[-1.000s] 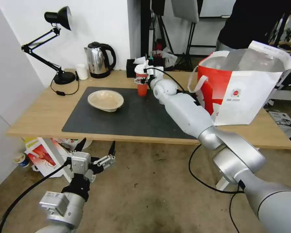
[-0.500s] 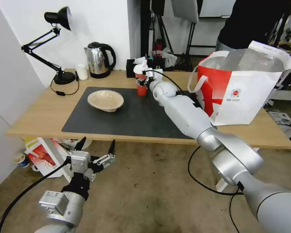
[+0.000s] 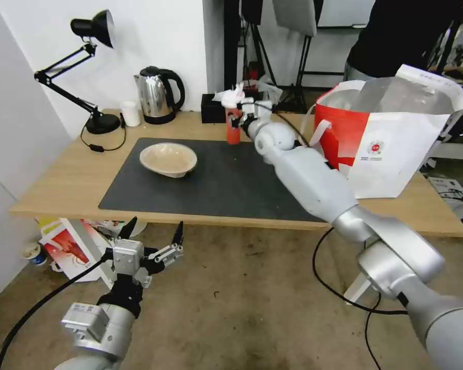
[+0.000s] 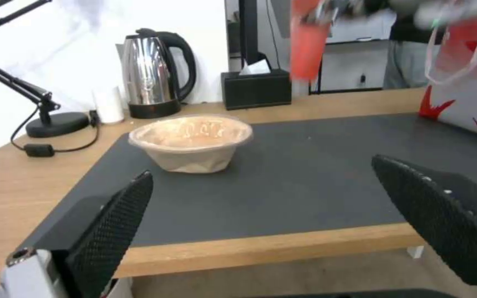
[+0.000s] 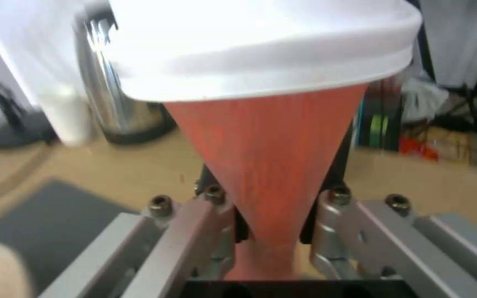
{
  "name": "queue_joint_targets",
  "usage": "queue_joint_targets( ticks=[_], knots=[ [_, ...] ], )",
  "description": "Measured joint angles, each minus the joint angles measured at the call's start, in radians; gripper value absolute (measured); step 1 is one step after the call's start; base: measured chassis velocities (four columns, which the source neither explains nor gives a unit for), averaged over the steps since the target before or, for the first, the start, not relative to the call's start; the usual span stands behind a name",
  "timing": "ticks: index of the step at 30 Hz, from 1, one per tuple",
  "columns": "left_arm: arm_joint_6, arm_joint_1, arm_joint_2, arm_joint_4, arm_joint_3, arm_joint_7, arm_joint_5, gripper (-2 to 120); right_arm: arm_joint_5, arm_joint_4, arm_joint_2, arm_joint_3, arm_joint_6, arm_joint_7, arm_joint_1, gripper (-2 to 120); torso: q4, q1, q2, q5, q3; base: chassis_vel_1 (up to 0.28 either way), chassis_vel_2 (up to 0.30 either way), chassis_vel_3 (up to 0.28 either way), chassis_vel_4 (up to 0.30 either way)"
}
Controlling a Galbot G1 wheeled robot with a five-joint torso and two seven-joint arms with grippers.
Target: Pick up the trash from the table and place it into the takeout bag.
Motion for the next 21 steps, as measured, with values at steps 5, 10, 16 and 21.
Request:
queue_joint_targets(
  ticks=[5,10,16,21],
  knots=[
    [0.000,-0.004,0.001,0.000,-0.004,0.000,-0.002,99,0.122,0.160,-0.100,-0.013,-0.057,0.060,0.063,7,0.0000,0.000,0.000,0.0001,0.000,0.000,0.000,0.000,0.000],
    [0.000,-0.008,0.001,0.004,-0.006,0.000,-0.002,99,0.213,0.308,-0.187,-0.029,-0.111,0.124,0.104,7,0.0003,0.000,0.000,0.0000,0.000,0.000,0.000,0.000,0.000],
    [0.000,-0.008,0.002,0.004,-0.001,0.001,-0.001,99,0.288,0.430,-0.288,-0.036,-0.157,0.200,0.144,7,0.0002,0.000,0.000,0.0001,0.000,0.000,0.000,0.000,0.000],
    [0.000,-0.006,0.004,0.002,-0.001,0.001,-0.001,99,0.336,0.465,-0.348,-0.036,-0.178,0.240,0.181,7,0.0002,0.000,0.000,0.0000,0.000,0.000,0.000,0.000,0.000]
  ],
)
